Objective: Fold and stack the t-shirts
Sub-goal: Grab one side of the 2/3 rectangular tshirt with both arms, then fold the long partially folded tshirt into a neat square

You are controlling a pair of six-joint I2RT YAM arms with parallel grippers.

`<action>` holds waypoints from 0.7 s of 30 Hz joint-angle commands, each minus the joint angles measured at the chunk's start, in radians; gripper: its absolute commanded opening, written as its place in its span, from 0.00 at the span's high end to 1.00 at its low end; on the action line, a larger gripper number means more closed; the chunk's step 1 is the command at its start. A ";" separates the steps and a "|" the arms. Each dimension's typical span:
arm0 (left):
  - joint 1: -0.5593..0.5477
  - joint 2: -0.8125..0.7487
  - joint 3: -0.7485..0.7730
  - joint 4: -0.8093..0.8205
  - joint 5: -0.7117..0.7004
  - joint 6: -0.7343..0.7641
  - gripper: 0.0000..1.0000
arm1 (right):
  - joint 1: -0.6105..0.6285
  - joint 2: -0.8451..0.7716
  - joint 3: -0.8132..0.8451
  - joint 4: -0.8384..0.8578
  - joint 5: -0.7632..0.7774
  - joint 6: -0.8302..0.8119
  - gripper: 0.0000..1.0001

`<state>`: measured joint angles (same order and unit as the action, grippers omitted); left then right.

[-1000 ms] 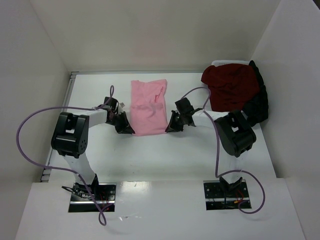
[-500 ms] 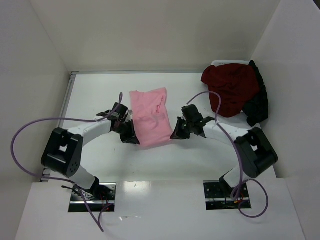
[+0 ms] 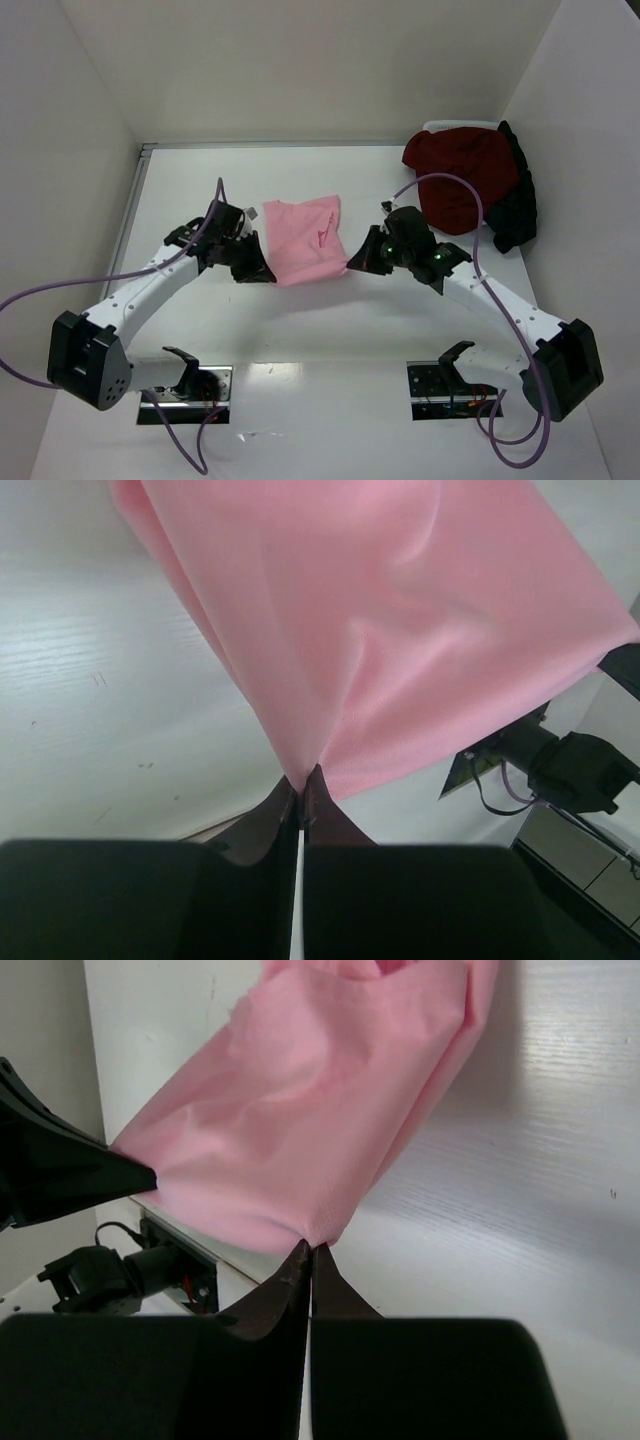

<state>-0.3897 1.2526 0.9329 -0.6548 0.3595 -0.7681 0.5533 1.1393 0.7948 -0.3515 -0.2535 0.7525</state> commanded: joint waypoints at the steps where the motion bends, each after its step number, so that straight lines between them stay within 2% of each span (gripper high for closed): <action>1: 0.000 -0.030 0.087 -0.058 -0.017 -0.026 1.00 | 0.007 -0.010 0.092 -0.023 0.026 0.015 1.00; 6: 0.029 -0.006 0.179 -0.045 -0.027 -0.014 1.00 | 0.007 0.048 0.194 0.022 0.049 0.002 1.00; 11: 0.098 0.085 0.190 0.024 0.045 0.016 1.00 | 0.007 0.221 0.276 0.089 0.059 -0.030 1.00; 14: 0.136 0.174 0.211 0.035 0.078 0.036 1.00 | 0.007 0.319 0.310 0.143 0.068 -0.030 1.00; 21: 0.228 0.442 0.388 0.072 0.147 0.113 0.98 | -0.043 0.520 0.450 0.187 0.077 -0.041 1.00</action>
<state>-0.1905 1.6283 1.2270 -0.6323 0.4438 -0.7048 0.5388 1.6085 1.1454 -0.2531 -0.1978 0.7368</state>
